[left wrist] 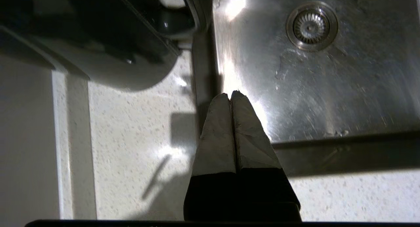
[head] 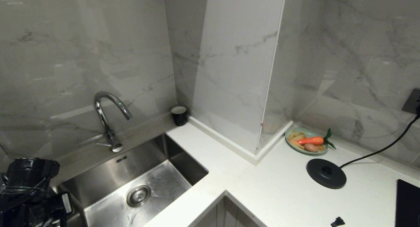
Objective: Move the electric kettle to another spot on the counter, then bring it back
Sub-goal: Grab the kettle
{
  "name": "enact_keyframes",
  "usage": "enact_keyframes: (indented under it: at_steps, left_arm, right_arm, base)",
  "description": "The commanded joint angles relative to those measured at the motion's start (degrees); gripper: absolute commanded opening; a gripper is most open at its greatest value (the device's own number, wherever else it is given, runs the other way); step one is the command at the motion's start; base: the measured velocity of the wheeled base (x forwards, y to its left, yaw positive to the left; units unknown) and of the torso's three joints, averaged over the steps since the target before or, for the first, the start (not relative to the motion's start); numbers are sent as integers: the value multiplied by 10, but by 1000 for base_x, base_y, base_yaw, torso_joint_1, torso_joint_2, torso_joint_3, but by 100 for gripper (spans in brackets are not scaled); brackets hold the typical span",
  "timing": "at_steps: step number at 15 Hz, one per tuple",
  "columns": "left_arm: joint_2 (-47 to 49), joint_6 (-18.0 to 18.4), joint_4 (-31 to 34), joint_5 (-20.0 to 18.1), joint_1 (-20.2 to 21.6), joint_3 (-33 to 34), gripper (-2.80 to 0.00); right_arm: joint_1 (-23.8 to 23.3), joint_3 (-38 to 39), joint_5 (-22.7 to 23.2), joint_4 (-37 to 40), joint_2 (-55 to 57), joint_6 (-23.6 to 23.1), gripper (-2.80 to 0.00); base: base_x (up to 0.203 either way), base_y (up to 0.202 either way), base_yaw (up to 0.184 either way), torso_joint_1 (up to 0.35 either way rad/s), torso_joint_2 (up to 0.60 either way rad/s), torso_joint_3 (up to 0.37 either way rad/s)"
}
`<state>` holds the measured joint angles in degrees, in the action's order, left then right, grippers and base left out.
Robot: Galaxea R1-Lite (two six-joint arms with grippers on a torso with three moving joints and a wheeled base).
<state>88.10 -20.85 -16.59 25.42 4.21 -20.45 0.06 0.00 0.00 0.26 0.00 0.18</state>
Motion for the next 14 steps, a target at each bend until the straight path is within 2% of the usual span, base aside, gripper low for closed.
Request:
enact_keyframes:
  at_steps: [1, 3, 4, 6, 8, 10, 12, 14]
  left_arm:
    - [12, 58, -40, -27, 55, -2, -280]
    - [16, 61, -42, -31, 56, 0, -280]
    - [21, 64, -42, -31, 56, 0, 0]
    - [24, 88, -42, -33, 57, 4, 0]
    - [50, 91, -45, -34, 63, 6, 0]
    - [78, 94, -79, -51, 87, 7, 0]
    - [99, 114, -117, -65, 108, 6, 0]
    - [113, 117, -125, -80, 121, -1, 0]
  right_arm:
    - [0, 0, 0, 0, 0, 0, -280]
    - [0, 0, 0, 0, 1, 0, -280]
    - [-1, 0, 0, 0, 1, 0, -280]
    - [0, 0, 0, 0, 0, 0, -280]
    - [0, 0, 0, 0, 0, 0, -280]
    - [0, 0, 0, 0, 0, 0, -280]
    - [0, 0, 0, 0, 1, 0, -280]
    - [0, 0, 0, 0, 0, 0, -280]
  base:
    - [0, 0, 0, 0, 0, 0]
    - [0, 0, 0, 0, 0, 0]
    - [0, 0, 0, 0, 0, 0]
    - [0, 0, 0, 0, 0, 0]
    - [0, 0, 0, 0, 0, 0]
    - [0, 0, 0, 0, 0, 0]
    - [0, 0, 0, 0, 0, 0]
    - [0, 0, 0, 0, 0, 0]
